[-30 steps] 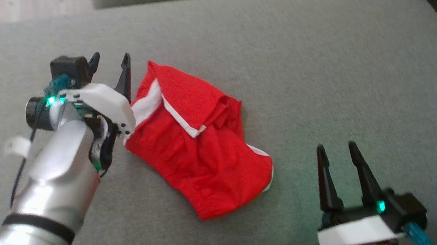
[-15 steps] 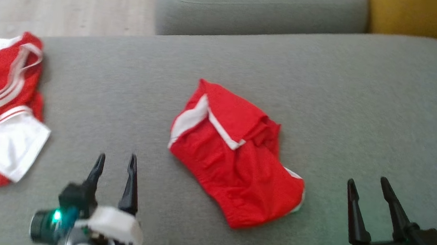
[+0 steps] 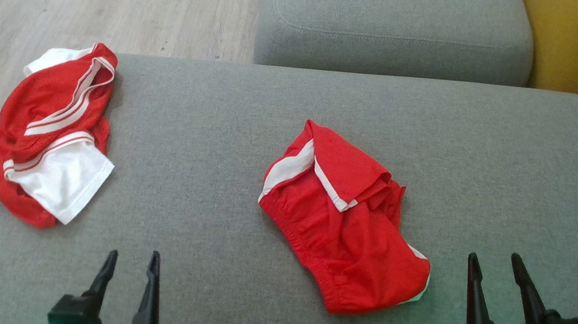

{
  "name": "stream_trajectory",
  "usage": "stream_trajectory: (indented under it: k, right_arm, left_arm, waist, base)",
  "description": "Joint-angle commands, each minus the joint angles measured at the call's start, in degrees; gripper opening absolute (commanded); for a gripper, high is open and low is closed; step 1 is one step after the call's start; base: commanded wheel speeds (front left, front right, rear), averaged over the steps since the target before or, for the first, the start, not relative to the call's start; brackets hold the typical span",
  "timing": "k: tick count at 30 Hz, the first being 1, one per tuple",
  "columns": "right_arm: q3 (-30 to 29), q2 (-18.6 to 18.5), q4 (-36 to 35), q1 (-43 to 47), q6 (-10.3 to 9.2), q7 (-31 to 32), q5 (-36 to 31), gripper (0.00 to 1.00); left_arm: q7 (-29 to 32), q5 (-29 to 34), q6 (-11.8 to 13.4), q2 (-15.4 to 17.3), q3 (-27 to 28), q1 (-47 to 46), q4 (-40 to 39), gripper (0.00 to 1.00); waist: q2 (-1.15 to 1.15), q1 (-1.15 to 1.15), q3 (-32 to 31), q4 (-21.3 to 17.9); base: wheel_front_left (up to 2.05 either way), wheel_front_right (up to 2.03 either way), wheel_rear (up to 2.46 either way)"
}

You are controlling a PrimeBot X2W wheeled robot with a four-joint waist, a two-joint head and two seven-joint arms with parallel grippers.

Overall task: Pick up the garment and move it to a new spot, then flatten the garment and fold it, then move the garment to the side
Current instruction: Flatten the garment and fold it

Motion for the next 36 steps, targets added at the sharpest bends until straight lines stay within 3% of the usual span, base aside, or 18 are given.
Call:
stream_trajectory:
  k: [1,15,20,23,30,36]
  right_arm:
    - [0.9,-0.3,-1.4,-1.0,0.44,-0.6,-0.3,1.00]
    - [1.2,0.5,0.1,-1.7,0.44,-0.6,-0.3,1.00]
    - [2.1,0.3,0.0,-3.0,0.44,-0.6,-0.2,1.00]
    - [2.8,0.1,-0.2,-3.6,0.44,-0.6,0.0,1.00]
    - [4.1,-0.2,-0.5,-5.0,0.44,-0.6,0.5,1.00]
    - [5.4,-0.6,-0.6,-6.9,0.44,-0.6,1.1,1.00]
  left_arm:
    - [-0.7,0.5,-0.3,-0.1,2.3,-2.1,-2.2,1.00]
    - [-0.7,1.8,-4.1,-1.8,3.5,-3.0,-1.1,1.00]
    - [0.2,-1.2,-8.7,-2.3,-4.3,-5.9,3.6,1.00]
    - [4.0,-7.4,-10.4,-2.4,-10.8,-8.9,6.9,1.00]
    - [12.1,-20.0,-9.7,-2.4,-24.4,-16.5,13.5,1.00]
    - [14.0,-26.3,-5.5,-2.4,-32.1,-24.2,22.3,1.00]
  waist:
    - [0.00,0.00,-0.1,0.1]
    - [0.00,0.00,0.3,-1.4]
    - [0.00,0.00,1.1,-3.4]
    - [0.00,0.00,1.7,-4.7]
    - [0.00,0.00,3.8,-7.6]
    - [0.00,0.00,5.7,-11.2]
  base:
    - [0.00,0.00,0.00]
    - [0.00,0.00,0.00]
    - [0.00,0.00,0.00]
    - [0.00,0.00,0.00]
    - [0.00,0.00,0.00]
    - [0.00,0.00,0.00]
